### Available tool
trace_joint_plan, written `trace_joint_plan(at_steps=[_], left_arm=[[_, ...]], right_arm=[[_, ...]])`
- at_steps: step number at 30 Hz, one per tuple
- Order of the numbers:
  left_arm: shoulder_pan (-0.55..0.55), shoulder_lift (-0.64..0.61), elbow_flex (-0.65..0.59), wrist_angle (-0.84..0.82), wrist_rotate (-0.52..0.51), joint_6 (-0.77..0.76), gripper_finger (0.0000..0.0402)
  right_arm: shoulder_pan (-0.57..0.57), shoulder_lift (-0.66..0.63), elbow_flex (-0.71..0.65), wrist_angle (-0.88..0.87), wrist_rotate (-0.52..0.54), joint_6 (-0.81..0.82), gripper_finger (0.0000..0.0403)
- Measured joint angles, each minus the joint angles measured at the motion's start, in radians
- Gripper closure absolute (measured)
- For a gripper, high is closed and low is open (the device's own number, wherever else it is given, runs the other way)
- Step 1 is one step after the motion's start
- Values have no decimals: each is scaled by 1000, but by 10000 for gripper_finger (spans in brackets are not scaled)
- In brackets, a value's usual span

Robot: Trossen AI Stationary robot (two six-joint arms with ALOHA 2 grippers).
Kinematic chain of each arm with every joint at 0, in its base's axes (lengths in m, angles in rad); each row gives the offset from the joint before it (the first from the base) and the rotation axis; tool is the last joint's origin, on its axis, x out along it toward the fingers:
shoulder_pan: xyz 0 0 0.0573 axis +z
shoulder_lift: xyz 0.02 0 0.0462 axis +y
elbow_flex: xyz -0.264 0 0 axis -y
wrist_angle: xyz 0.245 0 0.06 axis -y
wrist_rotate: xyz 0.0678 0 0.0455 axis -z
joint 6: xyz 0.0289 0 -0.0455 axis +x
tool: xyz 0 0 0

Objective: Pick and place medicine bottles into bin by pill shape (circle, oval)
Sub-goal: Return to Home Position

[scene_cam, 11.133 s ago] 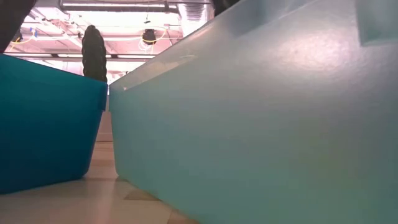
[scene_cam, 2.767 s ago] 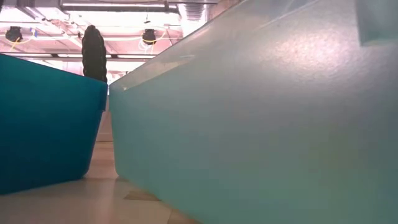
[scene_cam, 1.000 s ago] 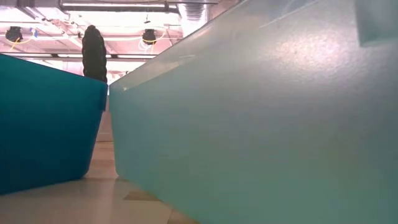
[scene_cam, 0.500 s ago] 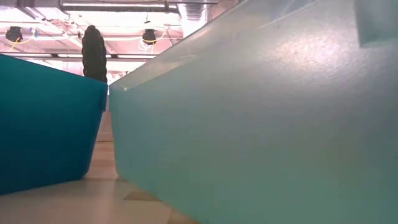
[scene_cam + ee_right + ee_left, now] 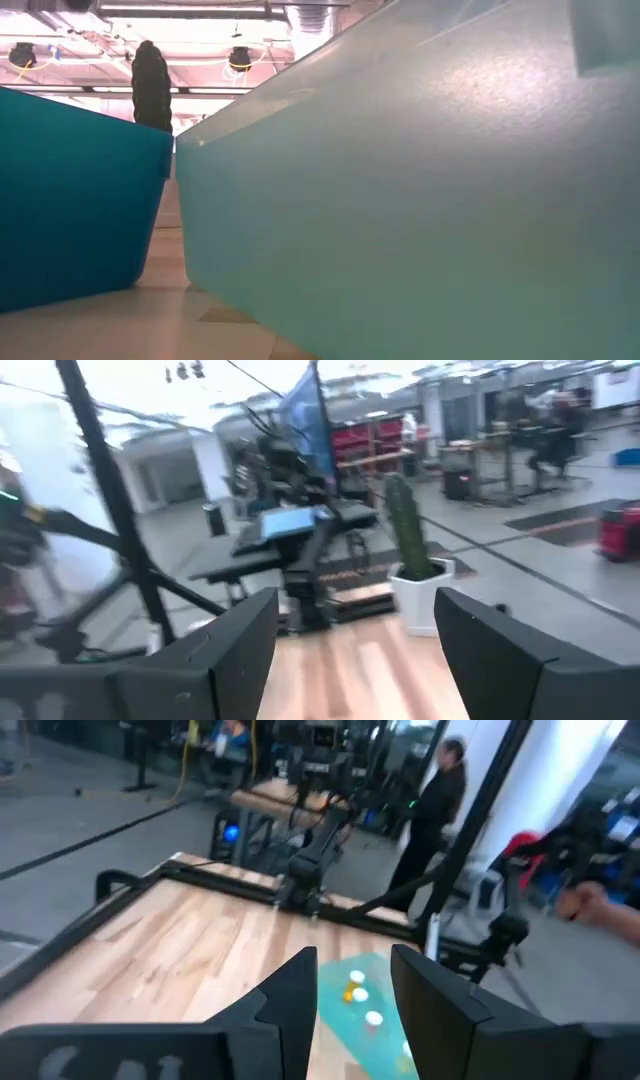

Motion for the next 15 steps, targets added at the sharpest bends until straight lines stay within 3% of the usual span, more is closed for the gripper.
trace_joint_plan(at_steps=[5, 9, 15], left_arm=[[0, -275, -229, 87, 4, -17, 279], [-1, -265, -271, -8, 29, -45, 279], [-20, -281, -332, 91, 90, -72, 279]], right_arm=[[34, 16, -140, 148, -10, 58, 121], [53, 35, -261, 323, -11, 67, 121], [58, 44, -425, 565, -10, 102, 121]])
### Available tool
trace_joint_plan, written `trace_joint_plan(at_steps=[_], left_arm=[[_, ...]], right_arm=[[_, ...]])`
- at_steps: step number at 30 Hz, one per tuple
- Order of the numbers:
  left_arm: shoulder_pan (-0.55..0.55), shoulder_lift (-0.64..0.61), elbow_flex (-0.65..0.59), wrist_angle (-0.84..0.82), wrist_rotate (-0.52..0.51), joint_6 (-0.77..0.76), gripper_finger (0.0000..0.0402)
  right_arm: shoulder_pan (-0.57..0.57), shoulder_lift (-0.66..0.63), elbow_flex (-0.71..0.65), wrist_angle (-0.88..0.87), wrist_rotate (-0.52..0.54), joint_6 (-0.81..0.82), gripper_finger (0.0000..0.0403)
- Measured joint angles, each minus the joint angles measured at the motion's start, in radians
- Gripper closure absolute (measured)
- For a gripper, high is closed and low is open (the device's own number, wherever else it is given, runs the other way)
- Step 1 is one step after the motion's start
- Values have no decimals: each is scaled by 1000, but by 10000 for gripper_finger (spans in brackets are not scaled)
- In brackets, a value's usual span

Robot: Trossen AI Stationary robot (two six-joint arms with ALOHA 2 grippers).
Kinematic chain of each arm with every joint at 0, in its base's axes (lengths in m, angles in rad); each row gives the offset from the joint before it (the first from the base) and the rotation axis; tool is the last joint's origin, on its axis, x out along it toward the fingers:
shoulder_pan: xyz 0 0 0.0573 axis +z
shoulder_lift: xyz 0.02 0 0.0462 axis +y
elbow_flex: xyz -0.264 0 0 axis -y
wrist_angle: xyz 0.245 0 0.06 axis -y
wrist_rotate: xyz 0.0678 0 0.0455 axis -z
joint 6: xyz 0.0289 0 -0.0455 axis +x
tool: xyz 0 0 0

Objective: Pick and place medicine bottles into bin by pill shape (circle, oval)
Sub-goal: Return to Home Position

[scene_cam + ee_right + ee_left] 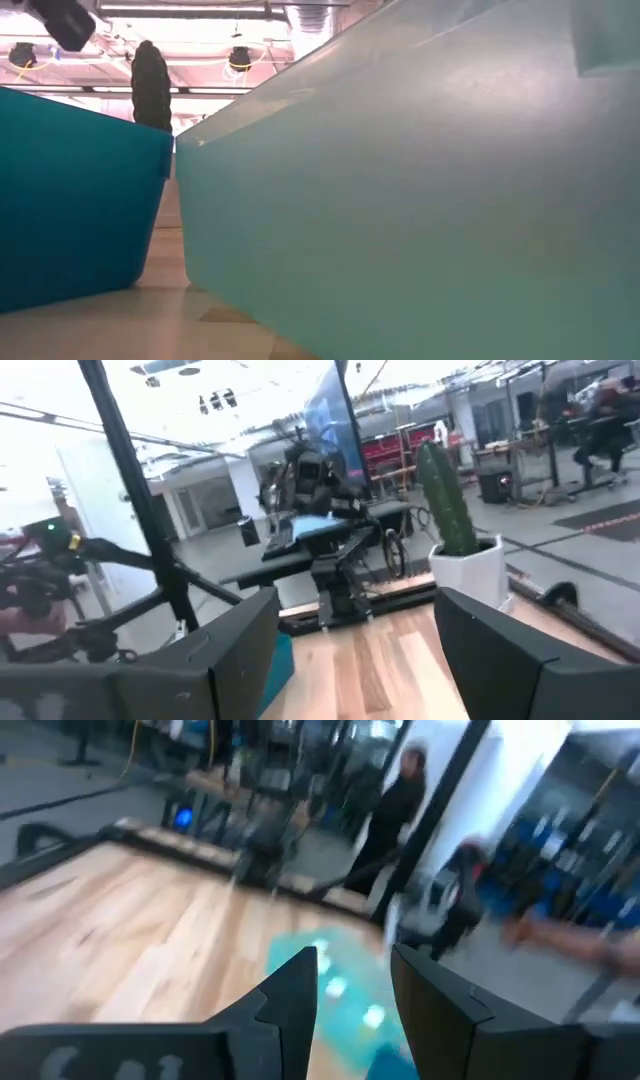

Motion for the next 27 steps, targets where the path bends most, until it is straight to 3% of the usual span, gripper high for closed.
trace_joint_plan(at_steps=[3, 9, 18, 22, 27], left_arm=[[0, 6, -44, 56, -11, -61, 279], [0, 6, -239, 433, 46, 31, 279], [0, 6, -591, 876, 54, 6, 279], [1, 23, -588, 835, 8, -13, 279], [1, 17, -587, 849, -12, 43, 279]], right_arm=[[6, 12, -67, 98, 0, 24, 121], [42, 25, -176, 279, 17, 45, 121], [97, 25, -264, 309, 27, 35, 121], [106, 24, -339, 399, 27, 36, 121], [114, 34, -342, 347, 28, 19, 121]])
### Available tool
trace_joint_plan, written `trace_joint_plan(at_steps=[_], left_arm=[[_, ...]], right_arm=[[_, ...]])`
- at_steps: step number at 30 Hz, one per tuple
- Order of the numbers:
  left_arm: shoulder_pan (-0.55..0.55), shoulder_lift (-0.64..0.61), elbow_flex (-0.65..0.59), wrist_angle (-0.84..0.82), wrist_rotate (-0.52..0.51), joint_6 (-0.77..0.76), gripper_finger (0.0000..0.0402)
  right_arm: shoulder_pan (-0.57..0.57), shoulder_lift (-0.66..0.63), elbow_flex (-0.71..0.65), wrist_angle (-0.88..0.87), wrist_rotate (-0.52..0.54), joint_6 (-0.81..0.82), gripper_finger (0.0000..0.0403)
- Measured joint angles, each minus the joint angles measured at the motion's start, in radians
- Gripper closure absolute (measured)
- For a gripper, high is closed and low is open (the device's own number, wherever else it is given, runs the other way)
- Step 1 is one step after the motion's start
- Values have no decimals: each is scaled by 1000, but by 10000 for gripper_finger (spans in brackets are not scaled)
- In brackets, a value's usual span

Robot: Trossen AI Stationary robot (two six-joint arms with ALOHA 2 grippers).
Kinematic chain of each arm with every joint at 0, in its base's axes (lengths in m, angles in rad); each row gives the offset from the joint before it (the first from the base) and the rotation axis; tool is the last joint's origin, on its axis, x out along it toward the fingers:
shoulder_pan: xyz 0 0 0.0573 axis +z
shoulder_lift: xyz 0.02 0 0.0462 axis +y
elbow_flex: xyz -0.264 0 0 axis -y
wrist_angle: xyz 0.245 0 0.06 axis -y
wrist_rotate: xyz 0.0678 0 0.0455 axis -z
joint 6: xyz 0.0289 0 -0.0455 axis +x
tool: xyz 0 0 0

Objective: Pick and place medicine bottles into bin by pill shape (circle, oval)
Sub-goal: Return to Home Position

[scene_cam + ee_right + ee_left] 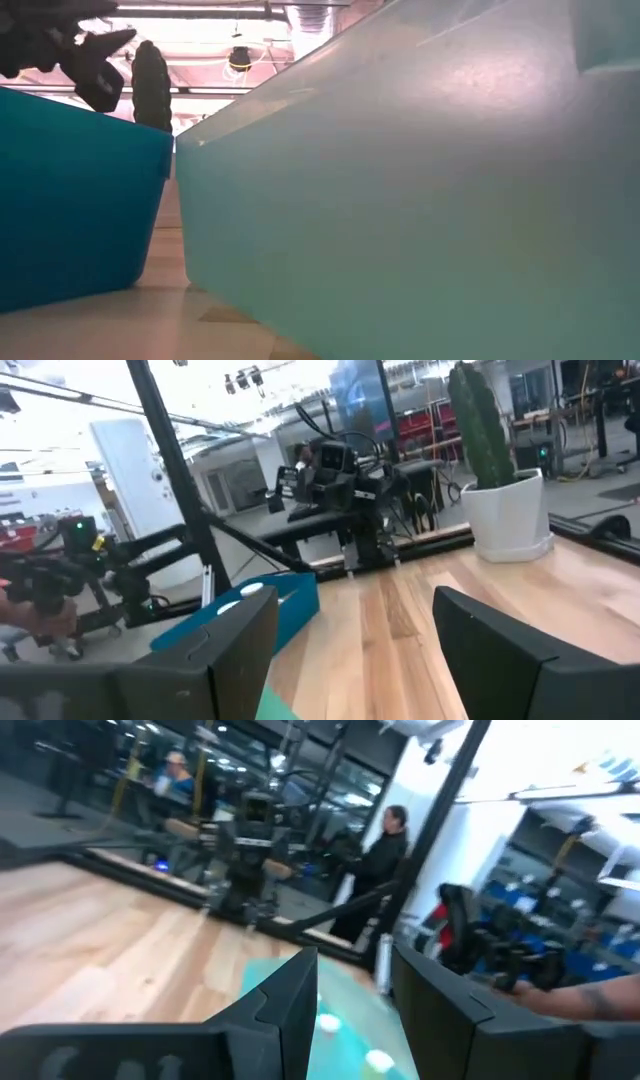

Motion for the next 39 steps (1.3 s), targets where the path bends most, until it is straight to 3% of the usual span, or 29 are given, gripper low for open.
trace_joint_plan(at_steps=[5, 8, 10, 13, 17, 22, 26, 32, 39], left_arm=[[0, 0, 0, -9, -66, 29, 279], [0, 1, 0, -16, -77, 19, 279], [0, 0, 0, -15, -74, 14, 279], [0, 1, 0, -14, -70, 14, 279], [0, 0, 0, -4, -61, -5, 279], [0, 0, 0, -10, 49, -5, 279], [0, 1, 0, -16, 51, -3, 279], [0, 3, -4, -34, -5, 50, 279], [0, 4, -4, -92, -46, 67, 279]], right_arm=[[0, -1, 0, -30, 0, -18, 121], [-12, -2, 15, 42, -8, 39, 121], [-36, -34, 67, 34, -89, 62, 121], [-88, -142, 147, -106, -207, 75, 121], [-161, -316, 198, -437, -175, 40, 121], [-197, -535, 135, -535, -164, -59, 121], [-173, -529, -1, -378, -149, -51, 121], [-108, -482, 0, -465, -57, -69, 121], [-95, -481, -1, -526, -52, 11, 121]])
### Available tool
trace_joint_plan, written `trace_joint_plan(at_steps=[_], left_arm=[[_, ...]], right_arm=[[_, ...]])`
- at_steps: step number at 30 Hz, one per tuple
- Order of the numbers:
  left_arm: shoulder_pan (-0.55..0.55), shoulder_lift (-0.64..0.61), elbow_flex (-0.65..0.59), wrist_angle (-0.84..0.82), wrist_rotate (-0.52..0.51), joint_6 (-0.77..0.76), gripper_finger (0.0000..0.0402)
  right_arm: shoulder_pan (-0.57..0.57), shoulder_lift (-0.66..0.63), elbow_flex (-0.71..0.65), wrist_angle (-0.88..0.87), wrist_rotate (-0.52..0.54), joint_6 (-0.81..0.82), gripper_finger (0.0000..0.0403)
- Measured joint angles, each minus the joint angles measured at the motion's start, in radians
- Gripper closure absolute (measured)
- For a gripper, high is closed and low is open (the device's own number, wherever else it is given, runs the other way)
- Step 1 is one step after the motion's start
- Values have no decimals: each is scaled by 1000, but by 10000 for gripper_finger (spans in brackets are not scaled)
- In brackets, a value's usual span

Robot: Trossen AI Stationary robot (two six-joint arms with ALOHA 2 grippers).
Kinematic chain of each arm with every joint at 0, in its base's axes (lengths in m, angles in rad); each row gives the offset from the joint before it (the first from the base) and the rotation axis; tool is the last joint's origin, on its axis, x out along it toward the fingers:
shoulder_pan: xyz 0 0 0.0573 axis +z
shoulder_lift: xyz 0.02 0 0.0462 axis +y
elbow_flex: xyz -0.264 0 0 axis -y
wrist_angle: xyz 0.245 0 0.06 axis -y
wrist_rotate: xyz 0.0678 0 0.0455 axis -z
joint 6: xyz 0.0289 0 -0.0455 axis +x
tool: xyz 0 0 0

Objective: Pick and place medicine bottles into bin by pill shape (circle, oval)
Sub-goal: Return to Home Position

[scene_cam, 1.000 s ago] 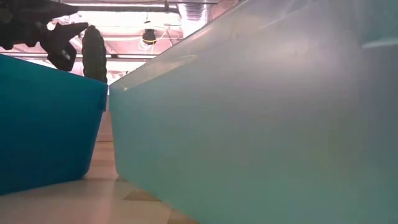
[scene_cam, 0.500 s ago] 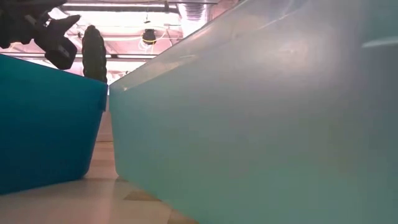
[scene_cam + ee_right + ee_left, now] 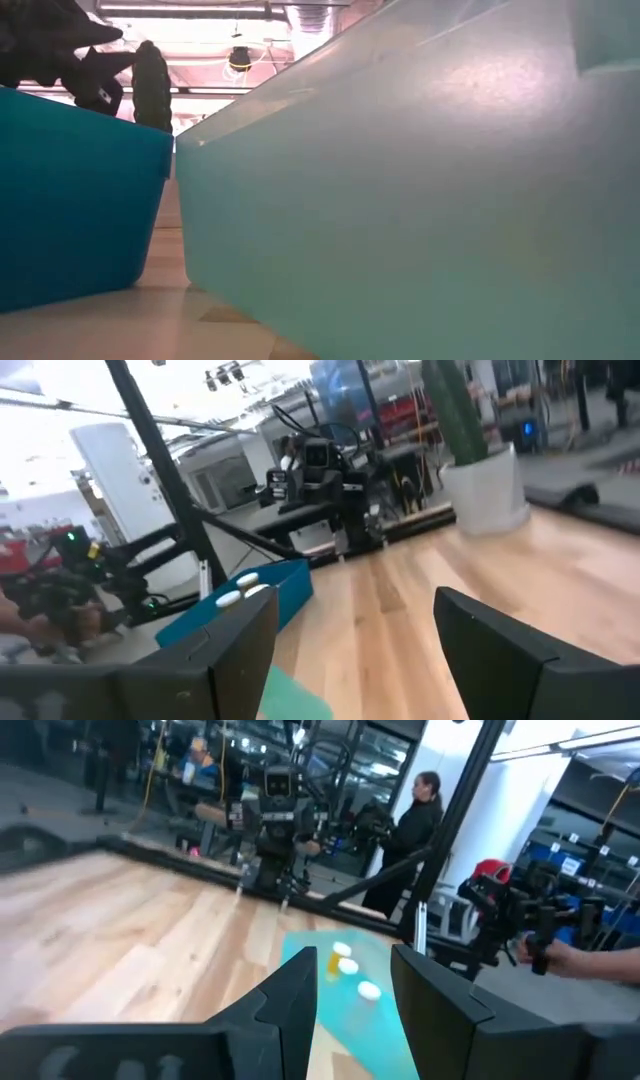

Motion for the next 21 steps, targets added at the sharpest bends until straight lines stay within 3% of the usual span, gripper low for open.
trace_joint_plan(at_steps=[3, 21], left_arm=[[0, 0, 1, -20, 8, -55, 279], [0, 0, 5, -41, 4, -17, 279]], right_arm=[[0, 0, 0, -26, 0, 67, 121], [0, 0, -2, -123, 2, 59, 121]])
